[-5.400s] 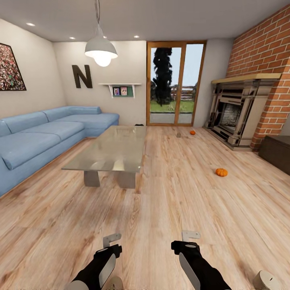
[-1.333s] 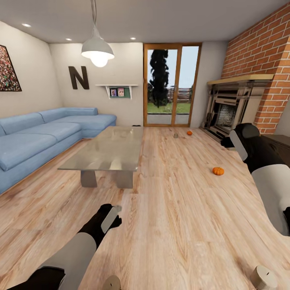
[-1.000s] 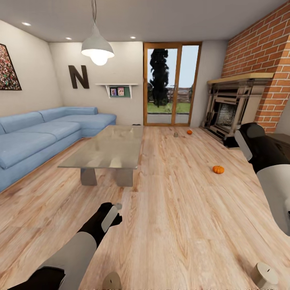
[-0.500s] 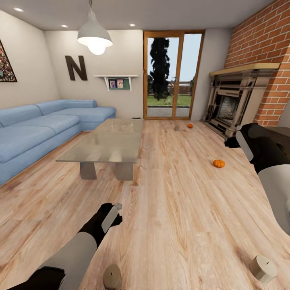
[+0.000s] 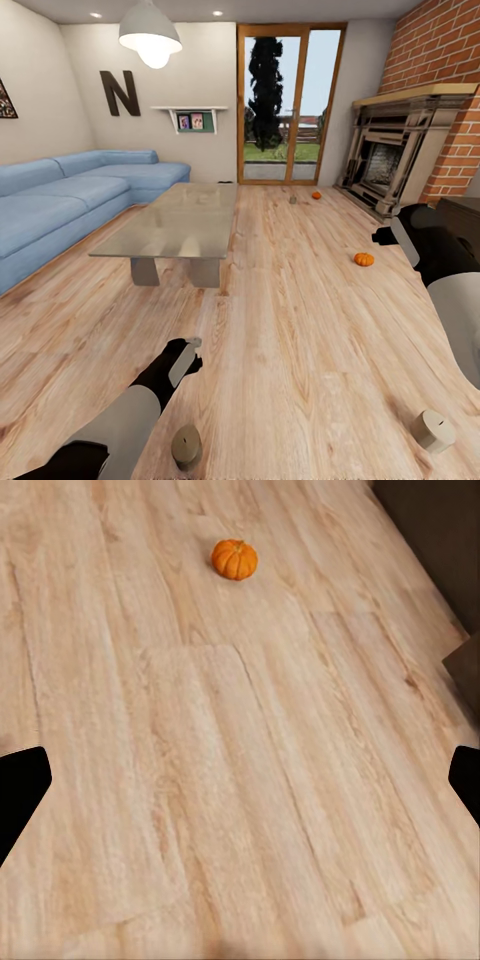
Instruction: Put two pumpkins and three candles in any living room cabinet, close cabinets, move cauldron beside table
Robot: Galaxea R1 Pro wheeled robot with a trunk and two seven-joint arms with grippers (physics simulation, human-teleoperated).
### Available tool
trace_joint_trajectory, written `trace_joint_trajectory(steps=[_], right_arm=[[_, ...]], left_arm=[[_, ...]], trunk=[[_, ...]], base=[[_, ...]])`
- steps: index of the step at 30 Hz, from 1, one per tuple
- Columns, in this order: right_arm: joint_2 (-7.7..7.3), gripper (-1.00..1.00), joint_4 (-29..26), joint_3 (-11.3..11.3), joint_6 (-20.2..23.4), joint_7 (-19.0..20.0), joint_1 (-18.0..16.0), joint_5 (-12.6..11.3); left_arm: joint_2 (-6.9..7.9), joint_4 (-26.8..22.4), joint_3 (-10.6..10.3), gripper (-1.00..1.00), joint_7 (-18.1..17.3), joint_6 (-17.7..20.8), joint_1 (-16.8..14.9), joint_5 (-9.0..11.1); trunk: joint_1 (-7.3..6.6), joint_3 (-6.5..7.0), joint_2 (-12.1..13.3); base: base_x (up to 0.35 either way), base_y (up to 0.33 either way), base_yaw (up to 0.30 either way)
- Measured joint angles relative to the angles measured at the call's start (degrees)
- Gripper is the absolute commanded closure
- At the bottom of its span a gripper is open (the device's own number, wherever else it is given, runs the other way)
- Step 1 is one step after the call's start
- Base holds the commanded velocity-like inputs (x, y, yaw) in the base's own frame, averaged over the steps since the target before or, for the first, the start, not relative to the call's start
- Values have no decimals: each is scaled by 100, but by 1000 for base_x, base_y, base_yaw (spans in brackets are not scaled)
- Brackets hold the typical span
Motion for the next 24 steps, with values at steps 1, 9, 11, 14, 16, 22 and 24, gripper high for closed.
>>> trace_joint_trajectory(steps=[1, 9, 11, 14, 16, 22, 24], right_arm=[[0, -100, 0, 1, 0, 2, 0, 0], [0, -100, 0, 2, 0, 0, 0, 0], [0, -100, 0, 2, 0, -2, 0, 0], [0, -100, 0, 2, 0, 1, 0, 0], [0, -100, 0, 2, 0, 2, 0, 0], [-3, -100, 0, 2, 0, -3, 0, 0], [-1, -100, 0, 2, 0, -3, 0, 0]], left_arm=[[0, 26, 0, -100, -1, -18, -1, -1], [0, 81, 0, -100, -2, -49, -1, -1], [0, 84, 0, -100, -2, -50, -1, 1], [0, 123, 0, -100, -4, -55, -1, 2], [0, 198, 0, -100, -49, -77, -2, -1], [7, 424, -3, -100, -389, -436, -1, -12], [6, 444, -4, -100, -403, -454, -1, -14]], trunk=[[3, -22, -1], [23, -200, -12], [28, -244, -15], [36, -310, -19], [41, -355, -22], [57, -488, -30], [62, -532, -32]], base=[[0, 0, 0], [0, 0, 0], [0, 0, 0], [0, 0, 0], [0, 0, 0], [0, 0, 0], [0, 0, 0]])
